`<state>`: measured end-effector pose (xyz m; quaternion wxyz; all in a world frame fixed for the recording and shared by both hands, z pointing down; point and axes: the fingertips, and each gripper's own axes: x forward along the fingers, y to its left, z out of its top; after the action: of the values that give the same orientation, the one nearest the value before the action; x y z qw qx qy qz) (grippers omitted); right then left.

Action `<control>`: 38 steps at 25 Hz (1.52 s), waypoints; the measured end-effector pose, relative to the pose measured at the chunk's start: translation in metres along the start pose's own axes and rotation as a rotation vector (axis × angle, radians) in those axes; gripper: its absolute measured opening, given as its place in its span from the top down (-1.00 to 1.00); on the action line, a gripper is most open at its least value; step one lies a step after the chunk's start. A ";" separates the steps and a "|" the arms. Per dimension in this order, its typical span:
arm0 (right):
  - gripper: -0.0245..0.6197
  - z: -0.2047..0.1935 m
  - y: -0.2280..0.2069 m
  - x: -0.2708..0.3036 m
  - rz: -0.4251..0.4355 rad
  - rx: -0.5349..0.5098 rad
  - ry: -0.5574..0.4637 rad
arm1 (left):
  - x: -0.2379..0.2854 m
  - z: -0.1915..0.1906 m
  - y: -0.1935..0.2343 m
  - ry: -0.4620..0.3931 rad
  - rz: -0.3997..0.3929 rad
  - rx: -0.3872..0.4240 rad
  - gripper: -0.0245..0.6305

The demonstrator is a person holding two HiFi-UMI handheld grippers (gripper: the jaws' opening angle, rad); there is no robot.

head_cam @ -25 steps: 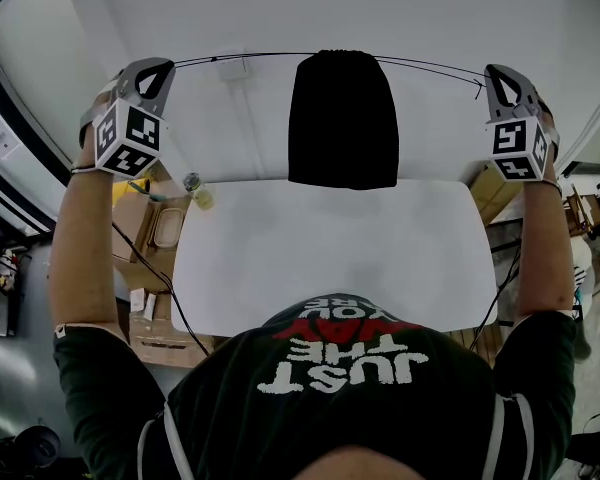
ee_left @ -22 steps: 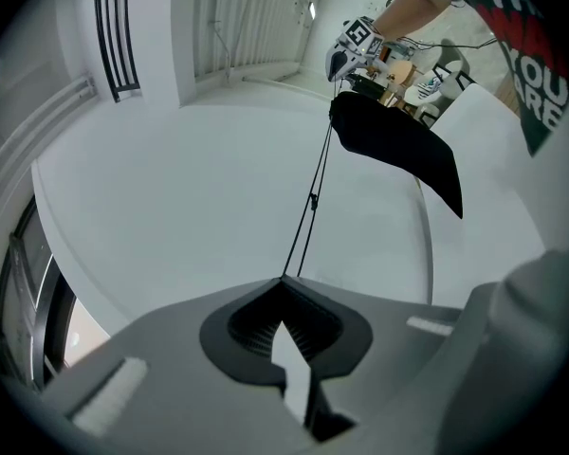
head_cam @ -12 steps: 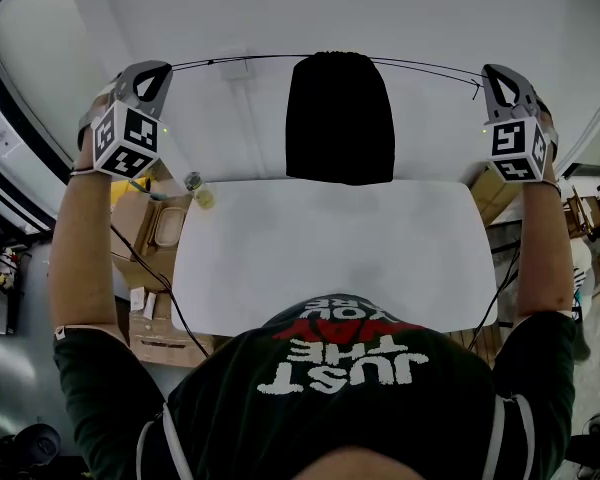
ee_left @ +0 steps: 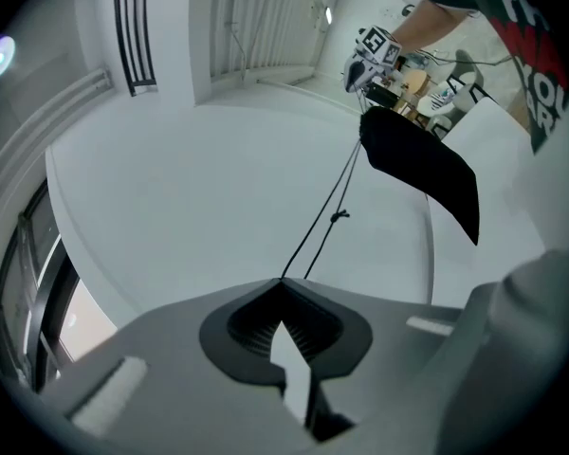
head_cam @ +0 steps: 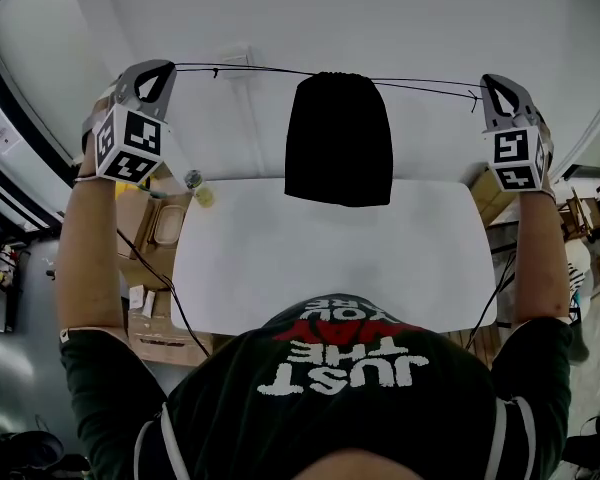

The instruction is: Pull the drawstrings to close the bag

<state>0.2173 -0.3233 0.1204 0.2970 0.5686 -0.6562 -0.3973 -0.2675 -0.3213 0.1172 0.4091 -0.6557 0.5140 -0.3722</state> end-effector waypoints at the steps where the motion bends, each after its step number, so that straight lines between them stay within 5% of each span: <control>1: 0.91 0.000 0.002 -0.001 0.006 0.024 -0.006 | -0.001 0.002 0.000 -0.012 -0.001 -0.033 0.92; 5: 0.91 0.000 0.013 0.000 0.037 0.106 -0.018 | -0.003 0.013 -0.011 -0.069 -0.036 -0.169 0.92; 11: 0.91 -0.004 0.036 -0.006 0.093 0.195 -0.031 | -0.011 0.018 -0.043 -0.105 -0.066 -0.265 0.92; 26: 0.91 -0.008 0.149 -0.016 0.350 0.692 -0.073 | -0.014 0.017 -0.164 -0.193 -0.238 -0.956 0.92; 38: 0.91 -0.036 0.190 -0.030 0.423 1.057 -0.075 | -0.019 0.011 -0.209 -0.247 -0.303 -1.285 0.92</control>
<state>0.1555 -0.2936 0.3039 0.0221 0.4816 -0.8755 0.0332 -0.1839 -0.2725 0.3034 -0.0634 -0.8716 0.4851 0.0323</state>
